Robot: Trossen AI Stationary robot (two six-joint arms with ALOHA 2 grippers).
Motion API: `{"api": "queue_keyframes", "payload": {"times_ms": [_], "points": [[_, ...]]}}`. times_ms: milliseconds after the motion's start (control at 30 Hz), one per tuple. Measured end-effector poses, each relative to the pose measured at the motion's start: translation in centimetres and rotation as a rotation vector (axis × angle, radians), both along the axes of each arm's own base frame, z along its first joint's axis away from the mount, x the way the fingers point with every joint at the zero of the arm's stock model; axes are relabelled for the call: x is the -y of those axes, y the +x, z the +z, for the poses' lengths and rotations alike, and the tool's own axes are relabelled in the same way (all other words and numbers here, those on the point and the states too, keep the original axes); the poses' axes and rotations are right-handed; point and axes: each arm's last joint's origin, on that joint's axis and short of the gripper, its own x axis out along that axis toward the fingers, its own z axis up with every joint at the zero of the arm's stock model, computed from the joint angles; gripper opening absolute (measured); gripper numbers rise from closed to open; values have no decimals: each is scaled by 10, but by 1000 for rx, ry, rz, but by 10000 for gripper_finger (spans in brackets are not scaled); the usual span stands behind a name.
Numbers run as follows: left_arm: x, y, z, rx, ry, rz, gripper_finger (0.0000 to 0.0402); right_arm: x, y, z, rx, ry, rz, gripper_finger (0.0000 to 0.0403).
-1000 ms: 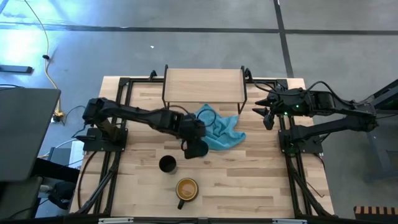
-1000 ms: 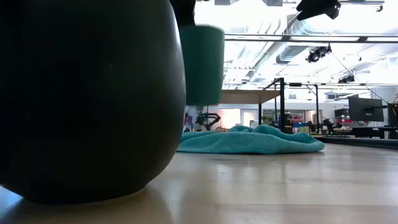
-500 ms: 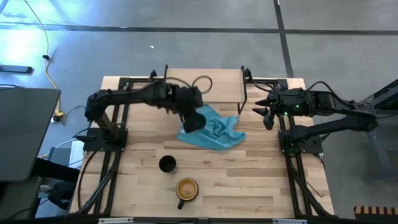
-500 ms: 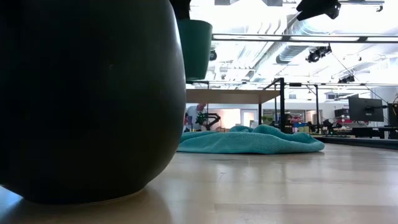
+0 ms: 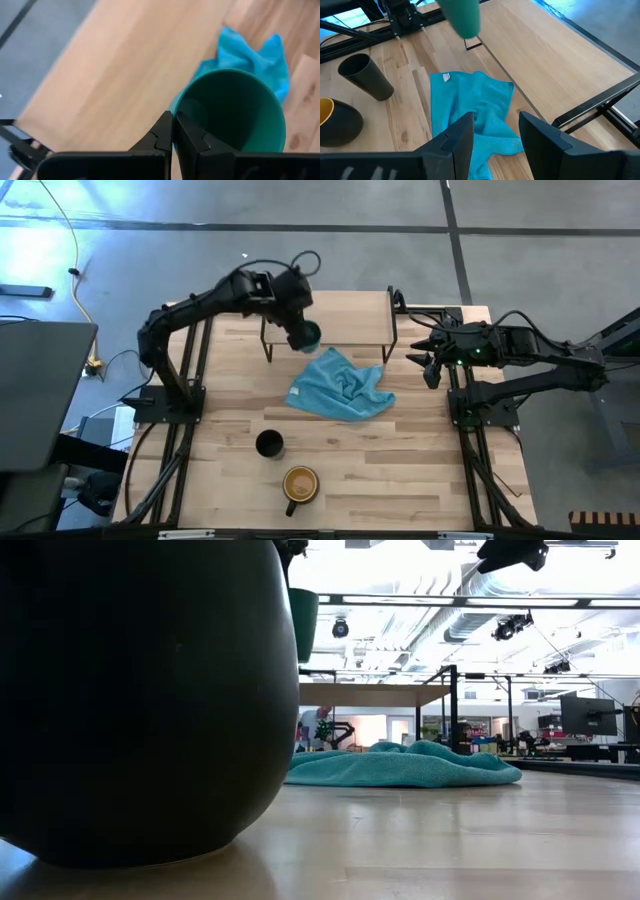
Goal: Stack small to large cups/mugs on shelf
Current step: Put the green cup on the shelf
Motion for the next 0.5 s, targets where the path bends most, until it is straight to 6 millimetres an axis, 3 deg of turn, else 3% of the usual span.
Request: {"api": "queue_keyframes", "payload": {"times_ms": [200, 500], "points": [[-25, -18, 14, 25, 31, 65, 0, 0, 0, 0, 1, 3, -2, 149], [-62, -46, 13, 25, 4, 172, 0, 0, 0, 0, 3, 9, -6, 149]]}}
